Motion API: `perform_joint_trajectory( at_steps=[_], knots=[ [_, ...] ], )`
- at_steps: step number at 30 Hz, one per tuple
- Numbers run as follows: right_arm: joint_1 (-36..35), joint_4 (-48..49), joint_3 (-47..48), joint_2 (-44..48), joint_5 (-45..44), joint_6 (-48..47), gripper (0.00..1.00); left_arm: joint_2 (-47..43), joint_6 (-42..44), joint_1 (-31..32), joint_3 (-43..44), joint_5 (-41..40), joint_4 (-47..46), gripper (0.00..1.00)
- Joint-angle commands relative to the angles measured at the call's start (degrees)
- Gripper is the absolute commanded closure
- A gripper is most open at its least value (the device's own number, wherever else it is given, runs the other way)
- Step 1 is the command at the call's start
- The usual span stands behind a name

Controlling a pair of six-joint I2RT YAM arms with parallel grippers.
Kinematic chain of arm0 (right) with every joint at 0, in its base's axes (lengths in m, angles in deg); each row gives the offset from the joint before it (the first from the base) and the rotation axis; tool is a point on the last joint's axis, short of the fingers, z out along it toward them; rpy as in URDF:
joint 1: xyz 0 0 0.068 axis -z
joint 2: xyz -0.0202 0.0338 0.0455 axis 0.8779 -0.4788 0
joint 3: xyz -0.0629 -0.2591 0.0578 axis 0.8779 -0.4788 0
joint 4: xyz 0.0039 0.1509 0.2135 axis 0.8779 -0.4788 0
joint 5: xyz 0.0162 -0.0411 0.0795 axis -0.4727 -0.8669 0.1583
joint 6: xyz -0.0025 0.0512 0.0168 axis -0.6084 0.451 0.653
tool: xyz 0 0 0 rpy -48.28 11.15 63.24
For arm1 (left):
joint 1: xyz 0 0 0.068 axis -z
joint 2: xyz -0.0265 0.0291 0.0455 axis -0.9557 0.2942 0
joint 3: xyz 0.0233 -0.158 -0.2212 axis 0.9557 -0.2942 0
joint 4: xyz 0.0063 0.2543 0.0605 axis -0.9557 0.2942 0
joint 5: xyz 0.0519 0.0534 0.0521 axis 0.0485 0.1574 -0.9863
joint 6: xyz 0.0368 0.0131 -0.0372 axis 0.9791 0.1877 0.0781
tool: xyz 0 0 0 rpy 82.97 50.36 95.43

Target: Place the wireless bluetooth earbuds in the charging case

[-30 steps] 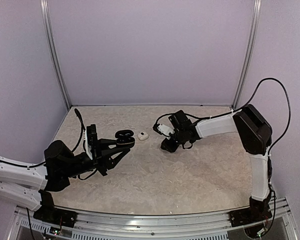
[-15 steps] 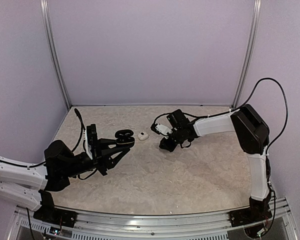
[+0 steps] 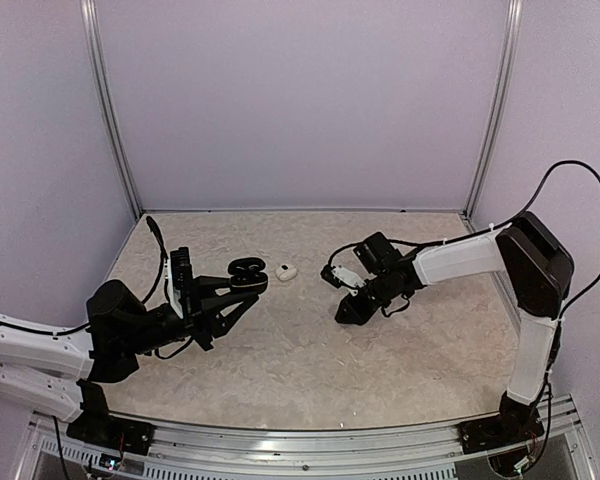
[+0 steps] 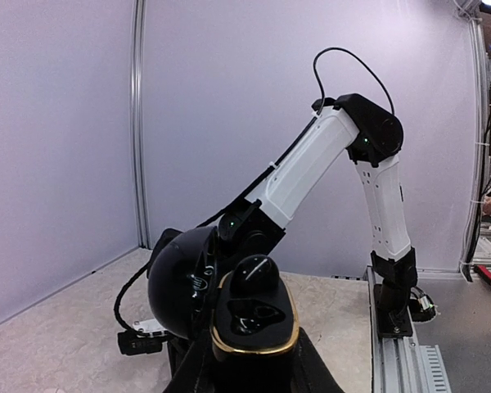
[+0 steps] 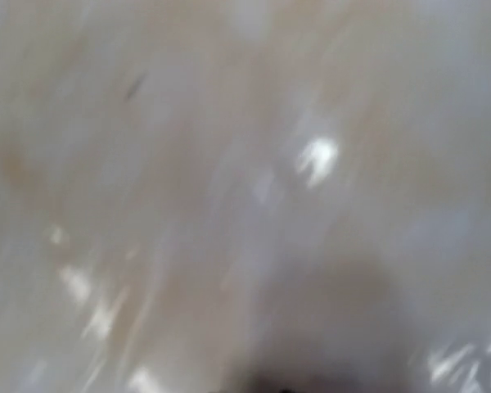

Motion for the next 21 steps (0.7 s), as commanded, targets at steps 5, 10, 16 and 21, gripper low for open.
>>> perform_joint_trajectory(
  at_steps=[5,10,16,21],
  knots=[
    [-9.41,-11.31,-11.17,7.94,0.33,8.05,0.83,-0.64,-0.21,-0.33,0.65,0.99,-0.39,1.00],
    [-16.47,-16.69,-10.95,9.32,-2.11,11.58,0.82,0.04,-0.48,-0.21,0.96,1.26,-0.65,1.00],
    [-21.58,-25.40,-7.15,7.57,-6.72,13.17,0.80,0.12,-0.51,-0.21,1.33,1.71,-0.28,1.00],
    [-23.82,-30.51,-5.11,5.91,-11.08,13.35,0.74,-0.59,-0.29,-0.25,1.13,1.61,0.30,1.00]
  ],
)
